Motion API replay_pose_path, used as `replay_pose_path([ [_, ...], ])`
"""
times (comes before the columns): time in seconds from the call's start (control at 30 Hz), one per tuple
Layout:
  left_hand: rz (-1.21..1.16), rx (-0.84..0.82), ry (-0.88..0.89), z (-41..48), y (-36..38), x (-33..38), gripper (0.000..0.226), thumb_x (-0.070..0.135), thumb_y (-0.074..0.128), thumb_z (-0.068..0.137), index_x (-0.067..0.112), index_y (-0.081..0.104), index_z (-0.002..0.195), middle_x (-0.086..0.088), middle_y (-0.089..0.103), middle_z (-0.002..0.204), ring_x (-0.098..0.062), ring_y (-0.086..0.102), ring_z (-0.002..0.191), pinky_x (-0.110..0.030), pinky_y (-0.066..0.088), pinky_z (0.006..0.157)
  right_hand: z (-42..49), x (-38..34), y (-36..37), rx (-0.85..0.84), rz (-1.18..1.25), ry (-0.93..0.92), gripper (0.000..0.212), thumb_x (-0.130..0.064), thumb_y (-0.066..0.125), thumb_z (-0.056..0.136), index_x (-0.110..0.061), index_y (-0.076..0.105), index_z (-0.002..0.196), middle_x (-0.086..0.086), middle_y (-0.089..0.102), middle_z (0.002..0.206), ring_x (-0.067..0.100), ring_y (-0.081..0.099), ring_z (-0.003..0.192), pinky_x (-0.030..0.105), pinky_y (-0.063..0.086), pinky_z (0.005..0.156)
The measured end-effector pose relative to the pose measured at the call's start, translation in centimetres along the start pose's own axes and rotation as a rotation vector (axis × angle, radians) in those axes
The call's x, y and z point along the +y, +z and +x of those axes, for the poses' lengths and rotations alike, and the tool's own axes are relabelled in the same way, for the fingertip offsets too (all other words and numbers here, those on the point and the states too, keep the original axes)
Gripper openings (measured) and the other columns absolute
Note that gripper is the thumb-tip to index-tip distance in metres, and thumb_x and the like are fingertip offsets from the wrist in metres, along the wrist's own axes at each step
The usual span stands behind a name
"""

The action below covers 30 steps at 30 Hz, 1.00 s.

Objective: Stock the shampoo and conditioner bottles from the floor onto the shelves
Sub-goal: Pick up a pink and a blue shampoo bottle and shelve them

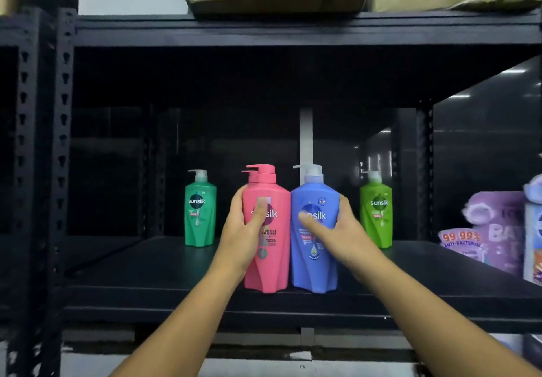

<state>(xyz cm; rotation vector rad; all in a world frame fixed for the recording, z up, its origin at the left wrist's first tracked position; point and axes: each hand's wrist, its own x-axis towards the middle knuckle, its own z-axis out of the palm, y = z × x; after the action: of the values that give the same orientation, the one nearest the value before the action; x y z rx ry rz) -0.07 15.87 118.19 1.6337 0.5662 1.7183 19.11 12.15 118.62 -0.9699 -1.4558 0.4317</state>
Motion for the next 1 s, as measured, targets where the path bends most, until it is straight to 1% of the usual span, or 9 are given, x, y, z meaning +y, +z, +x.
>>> replay_pose_path([
  [0.1, 0.03, -0.042, 0.015, 0.5, 0.5, -0.9, 0.053, 0.046, 0.063, 0.095, 0.042, 0.041, 0.144, 0.017, 0.074, 0.107, -0.013, 0.075, 0.096, -0.029, 0.061, 0.073, -0.8, 2.6, -1.0, -0.135, -0.082, 0.024, 0.082, -0.03, 0.091, 0.073, -0.038, 0.033, 0.131, -0.011, 0.06, 0.124, -0.003, 0.067, 0.102, 0.021, 0.057, 0.083],
  [0.2, 0.127, -0.122, 0.005, 1.2, 1.8, -2.7, 0.084, 0.032, 0.076, 0.091, 0.04, 0.023, 0.156, 0.009, 0.07, 0.122, -0.011, 0.072, 0.106, -0.028, 0.061, 0.082, -0.5, 4.7, -2.5, -0.102, -0.12, 0.032, 0.091, -0.04, 0.092, 0.063, -0.039, 0.037, 0.136, -0.009, 0.058, 0.132, 0.006, 0.063, 0.117, 0.037, 0.055, 0.098],
  [0.33, 0.24, -0.268, -0.047, 2.6, 4.9, -4.6, 0.114, 0.027, 0.084, 0.085, 0.046, -0.001, 0.159, 0.014, 0.057, 0.138, 0.007, 0.064, 0.11, -0.013, 0.054, 0.087, 0.5, 6.5, -5.8, -0.021, -0.097, 0.101, 0.079, -0.026, 0.091, 0.071, -0.034, 0.044, 0.134, -0.012, 0.067, 0.124, 0.006, 0.067, 0.11, 0.041, 0.055, 0.099],
  [0.4, 0.279, -0.32, -0.055, 3.7, 6.7, -5.4, 0.114, 0.028, 0.082, 0.087, 0.044, -0.004, 0.158, 0.015, 0.056, 0.135, 0.006, 0.064, 0.108, -0.017, 0.057, 0.084, 1.0, 7.2, -7.5, 0.001, -0.096, 0.146, 0.072, -0.021, 0.089, 0.076, -0.033, 0.045, 0.132, -0.013, 0.07, 0.118, 0.006, 0.069, 0.105, 0.036, 0.056, 0.095],
  [0.5, 0.367, -0.329, -0.046, 6.1, 9.1, -7.1, 0.112, 0.034, 0.085, 0.082, 0.043, 0.001, 0.155, 0.006, 0.06, 0.134, -0.01, 0.068, 0.108, -0.035, 0.06, 0.091, 2.3, 8.4, -9.7, 0.033, -0.14, 0.193, 0.069, -0.017, 0.085, 0.08, -0.029, 0.042, 0.132, -0.012, 0.067, 0.117, 0.005, 0.067, 0.103, 0.028, 0.056, 0.089],
  [0.63, 0.441, -0.354, -0.104, 8.8, 11.2, -9.2, 0.106, 0.028, 0.083, 0.086, 0.031, 0.002, 0.155, 0.001, 0.063, 0.128, -0.013, 0.068, 0.103, -0.018, 0.055, 0.078, 5.0, 10.8, -11.8, 0.081, -0.238, 0.24, 0.074, -0.017, 0.085, 0.079, -0.023, 0.037, 0.135, -0.006, 0.065, 0.122, 0.012, 0.065, 0.108, 0.041, 0.053, 0.1],
  [0.7, 0.453, -0.337, -0.106, 10.0, 11.8, -10.2, 0.103, 0.024, 0.083, 0.086, 0.027, 0.006, 0.154, 0.0, 0.063, 0.126, -0.011, 0.068, 0.099, -0.02, 0.055, 0.076, 6.5, 11.7, -12.7, 0.087, -0.267, 0.272, 0.072, -0.016, 0.083, 0.08, -0.02, 0.037, 0.134, -0.004, 0.064, 0.12, 0.014, 0.065, 0.107, 0.042, 0.054, 0.098],
  [0.87, 0.479, -0.307, -0.081, 11.0, 11.7, -12.6, 0.102, 0.034, 0.086, 0.078, 0.033, 0.016, 0.152, 0.002, 0.057, 0.135, -0.014, 0.065, 0.113, -0.039, 0.051, 0.105, 8.9, 13.9, -14.2, 0.091, -0.26, 0.311, 0.065, -0.015, 0.079, 0.083, -0.021, 0.037, 0.132, -0.003, 0.065, 0.118, 0.016, 0.065, 0.107, 0.043, 0.056, 0.094],
  [1.0, 0.508, -0.344, -0.075, 11.2, 10.8, -14.1, 0.12, 0.059, 0.079, 0.061, 0.044, 0.007, 0.156, 0.004, 0.05, 0.145, -0.016, 0.058, 0.126, -0.047, 0.047, 0.111, 9.0, 14.8, -14.2, 0.12, -0.256, 0.286, 0.065, -0.017, 0.076, 0.088, -0.02, 0.035, 0.138, -0.003, 0.063, 0.122, 0.013, 0.064, 0.107, 0.037, 0.052, 0.096],
])
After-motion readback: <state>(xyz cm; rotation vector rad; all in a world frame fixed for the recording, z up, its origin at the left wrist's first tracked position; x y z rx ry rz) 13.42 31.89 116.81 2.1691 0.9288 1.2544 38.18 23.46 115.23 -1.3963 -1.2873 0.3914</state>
